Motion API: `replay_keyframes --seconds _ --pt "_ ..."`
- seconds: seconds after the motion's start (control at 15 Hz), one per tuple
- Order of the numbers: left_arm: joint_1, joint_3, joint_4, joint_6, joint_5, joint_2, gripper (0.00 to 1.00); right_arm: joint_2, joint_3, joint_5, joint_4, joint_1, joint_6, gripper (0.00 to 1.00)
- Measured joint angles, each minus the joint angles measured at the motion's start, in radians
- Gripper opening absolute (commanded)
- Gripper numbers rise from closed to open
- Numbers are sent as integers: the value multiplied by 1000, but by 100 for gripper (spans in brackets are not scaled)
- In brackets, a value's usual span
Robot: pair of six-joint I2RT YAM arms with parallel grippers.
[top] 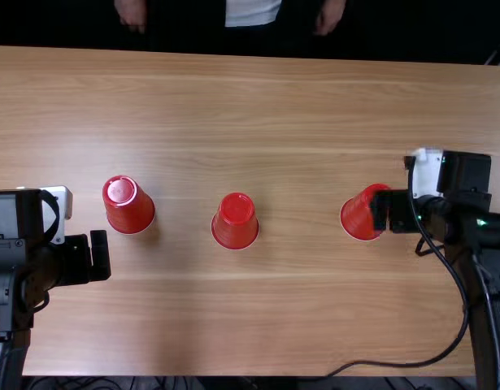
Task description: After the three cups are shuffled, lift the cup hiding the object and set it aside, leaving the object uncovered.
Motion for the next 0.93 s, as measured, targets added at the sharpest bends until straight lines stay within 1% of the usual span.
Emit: replay_keyframes --seconds 0.27,0.47,0.73,0.8,0.87,0.93 --pt "0 0 0 0 0 0 100 119 54 0 7 18 0 100" --pt "0 0 -1 0 0 0 100 172 54 -1 6 42 0 100" --pt "0 0 0 0 0 0 100 240 53 0 6 42 1 100" --pt "0 0 0 0 0 0 100 247 54 0 6 42 1 92" --pt "0 0 0 0 0 0 100 254 54 0 6 42 2 76" --pt "0 0 0 0 0 0 100 259 53 0 7 42 2 68"
